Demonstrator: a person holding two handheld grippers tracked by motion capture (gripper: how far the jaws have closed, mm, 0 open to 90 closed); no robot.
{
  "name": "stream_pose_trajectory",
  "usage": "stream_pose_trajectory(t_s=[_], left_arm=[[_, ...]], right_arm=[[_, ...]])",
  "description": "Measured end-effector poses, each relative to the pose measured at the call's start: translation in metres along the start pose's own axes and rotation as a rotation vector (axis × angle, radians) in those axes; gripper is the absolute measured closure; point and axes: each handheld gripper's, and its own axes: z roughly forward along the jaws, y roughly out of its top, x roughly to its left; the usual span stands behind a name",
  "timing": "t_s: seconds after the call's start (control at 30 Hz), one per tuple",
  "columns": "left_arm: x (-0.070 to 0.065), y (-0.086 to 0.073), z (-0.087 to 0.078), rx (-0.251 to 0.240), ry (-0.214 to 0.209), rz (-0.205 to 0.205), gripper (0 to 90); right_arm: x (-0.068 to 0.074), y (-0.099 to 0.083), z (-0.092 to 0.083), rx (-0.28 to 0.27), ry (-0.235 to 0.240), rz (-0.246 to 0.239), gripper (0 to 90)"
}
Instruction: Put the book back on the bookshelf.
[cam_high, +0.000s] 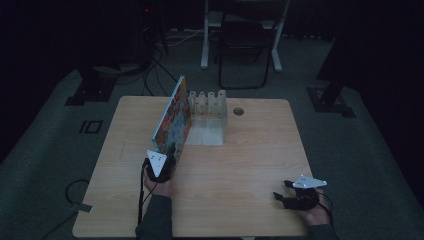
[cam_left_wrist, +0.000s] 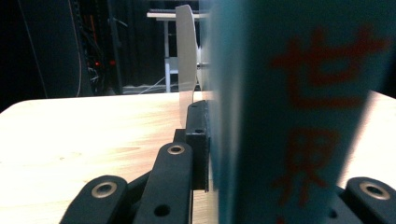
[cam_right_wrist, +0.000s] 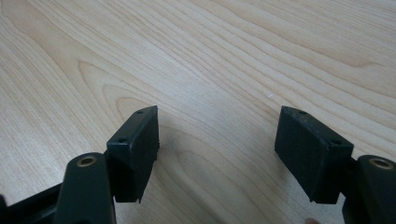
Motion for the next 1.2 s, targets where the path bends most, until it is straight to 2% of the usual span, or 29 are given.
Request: stream_pose_trajectory(t_s=[0.43,0.57,0.83,0.93,1.1,1.2], left_arm=[[0.005,-0.002,0.0,0.002,-0.022,0.03,75.3],[0.004,-0.003,0.0,0.003,-0.033,0.039,70.3],[0.005,-0.002,-0.003,-0.011,-0.028,0.027,51.3],[0.006,-0.001,-0.006,-0.011,-0.041,0.026,46.1],[0.007,0.002,-0.01,0.011,-0.1,0.017,40.9],[0.008,0.003,-0.014,0.024,-0.119,0.02,38.7]], right_arm=[[0.0,0.0,0.0,0.001,-0.002,-0.002,30.1],[0.0,0.0,0.0,0.001,-0.001,0.0,30.1],[0.0,0.0,0.0,0.001,-0.001,0.0,30.1],[0.0,0.0,0.0,0.001,-0.001,0.0,30.1],[0.0,0.0,0.0,0.001,0.001,0.0,30.0],[0.0,0.0,0.0,0.001,0.001,0.0,30.0]])
